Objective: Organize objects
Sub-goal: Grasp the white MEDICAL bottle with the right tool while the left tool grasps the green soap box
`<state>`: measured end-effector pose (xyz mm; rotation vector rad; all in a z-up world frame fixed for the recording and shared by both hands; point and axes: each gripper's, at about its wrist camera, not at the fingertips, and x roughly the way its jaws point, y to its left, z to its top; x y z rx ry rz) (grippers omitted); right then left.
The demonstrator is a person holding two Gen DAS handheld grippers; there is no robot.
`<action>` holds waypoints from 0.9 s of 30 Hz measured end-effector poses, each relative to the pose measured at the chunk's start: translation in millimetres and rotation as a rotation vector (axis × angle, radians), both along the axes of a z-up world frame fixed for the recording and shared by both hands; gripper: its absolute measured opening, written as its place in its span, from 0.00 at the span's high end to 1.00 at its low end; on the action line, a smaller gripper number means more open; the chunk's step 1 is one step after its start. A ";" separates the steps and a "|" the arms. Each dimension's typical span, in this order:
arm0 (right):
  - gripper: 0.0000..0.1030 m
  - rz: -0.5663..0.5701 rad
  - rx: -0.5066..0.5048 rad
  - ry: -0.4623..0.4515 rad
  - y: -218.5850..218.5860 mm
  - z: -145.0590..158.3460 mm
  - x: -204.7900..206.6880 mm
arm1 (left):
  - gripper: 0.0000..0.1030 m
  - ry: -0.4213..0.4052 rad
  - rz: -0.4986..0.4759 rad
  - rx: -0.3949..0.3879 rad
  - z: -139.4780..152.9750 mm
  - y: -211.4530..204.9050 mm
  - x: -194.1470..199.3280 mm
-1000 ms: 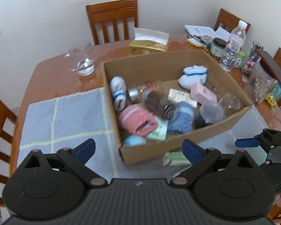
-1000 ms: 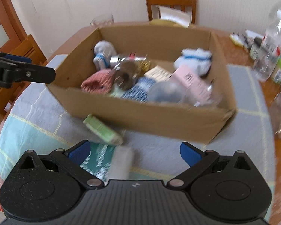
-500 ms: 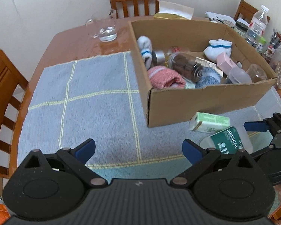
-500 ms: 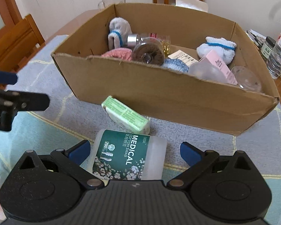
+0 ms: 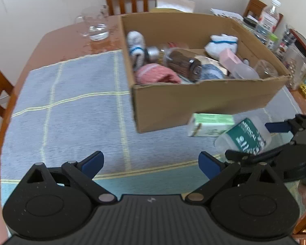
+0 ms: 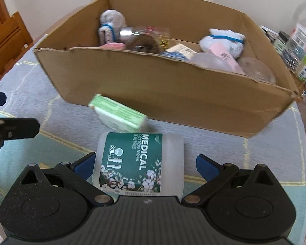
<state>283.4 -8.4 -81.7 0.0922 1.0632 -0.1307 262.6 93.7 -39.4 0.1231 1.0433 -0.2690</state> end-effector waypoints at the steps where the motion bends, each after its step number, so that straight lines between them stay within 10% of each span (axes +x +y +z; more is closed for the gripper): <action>1: 0.00 -0.009 -0.008 0.002 -4.2 -0.3 -1.5 | 0.04 0.004 -0.007 -0.003 -1.3 -3.4 0.9; 27: 0.00 0.006 -0.044 0.026 -68.0 -11.4 -20.9 | 0.04 -0.016 0.001 -0.049 -41.4 -87.2 32.7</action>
